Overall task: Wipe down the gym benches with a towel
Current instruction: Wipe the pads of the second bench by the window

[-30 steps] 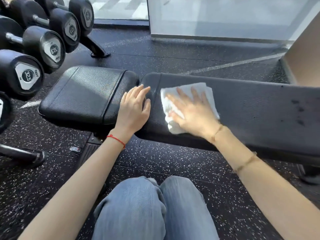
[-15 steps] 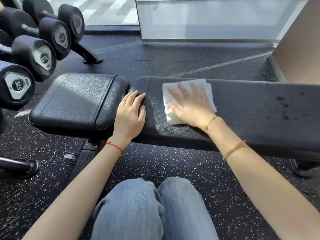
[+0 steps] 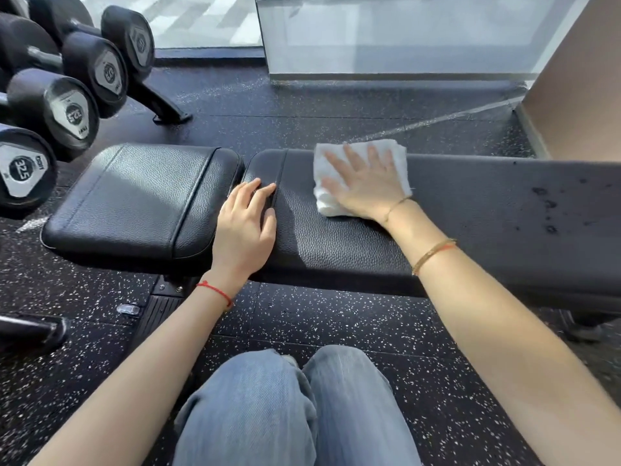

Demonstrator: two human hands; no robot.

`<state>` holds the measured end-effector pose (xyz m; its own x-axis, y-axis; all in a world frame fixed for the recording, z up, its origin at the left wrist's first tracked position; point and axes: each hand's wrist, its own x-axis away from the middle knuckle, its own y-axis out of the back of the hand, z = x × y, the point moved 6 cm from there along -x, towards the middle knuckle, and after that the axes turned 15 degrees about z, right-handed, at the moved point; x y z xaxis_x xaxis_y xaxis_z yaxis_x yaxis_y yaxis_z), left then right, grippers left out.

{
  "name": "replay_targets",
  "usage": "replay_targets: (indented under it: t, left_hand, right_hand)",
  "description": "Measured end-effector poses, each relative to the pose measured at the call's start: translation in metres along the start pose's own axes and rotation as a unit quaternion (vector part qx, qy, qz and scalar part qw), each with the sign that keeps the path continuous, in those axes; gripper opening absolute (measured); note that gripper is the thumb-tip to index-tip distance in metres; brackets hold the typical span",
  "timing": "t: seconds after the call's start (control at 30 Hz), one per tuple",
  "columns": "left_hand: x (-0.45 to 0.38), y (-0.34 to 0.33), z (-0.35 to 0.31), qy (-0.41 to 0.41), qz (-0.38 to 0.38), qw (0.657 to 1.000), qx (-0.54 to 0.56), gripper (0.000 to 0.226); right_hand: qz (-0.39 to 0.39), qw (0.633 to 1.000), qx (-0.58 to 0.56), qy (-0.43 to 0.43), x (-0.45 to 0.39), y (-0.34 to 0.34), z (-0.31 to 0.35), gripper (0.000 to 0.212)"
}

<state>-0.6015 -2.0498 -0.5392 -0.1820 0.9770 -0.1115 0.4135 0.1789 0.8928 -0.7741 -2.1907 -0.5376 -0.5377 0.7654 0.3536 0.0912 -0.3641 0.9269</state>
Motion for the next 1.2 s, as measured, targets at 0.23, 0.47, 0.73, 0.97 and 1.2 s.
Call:
replay_targets:
  t: [0.23,0.47,0.73,0.97,1.2]
  left_hand:
    - [0.002,-0.001,0.003,-0.004,0.004,1.000,0.003,0.043]
    - [0.003,0.000,0.000,0.002,0.006,1.000,0.011,0.042]
    - [0.003,0.001,-0.003,0.005,0.007,1.000,-0.004,0.043]
    - [0.003,0.002,-0.002,0.004,0.013,1.000,-0.009,0.042]
    - [0.002,0.001,0.000,0.002,0.014,1.000,-0.014,0.042]
  right_hand:
    - [-0.020,0.994,0.060,0.085,0.078,-0.036,-0.004,0.066]
    - [-0.005,0.999,0.036,0.009,0.077,-0.023,-0.049,0.067]
    - [-0.153,0.964,0.188,0.111,0.166,-0.082,-0.023,0.087]
    - [-0.135,0.955,0.237,0.119,0.124,-0.068,0.059,0.069]
    - [-0.185,0.959,0.209,0.054,0.155,-0.075,-0.017,0.085]
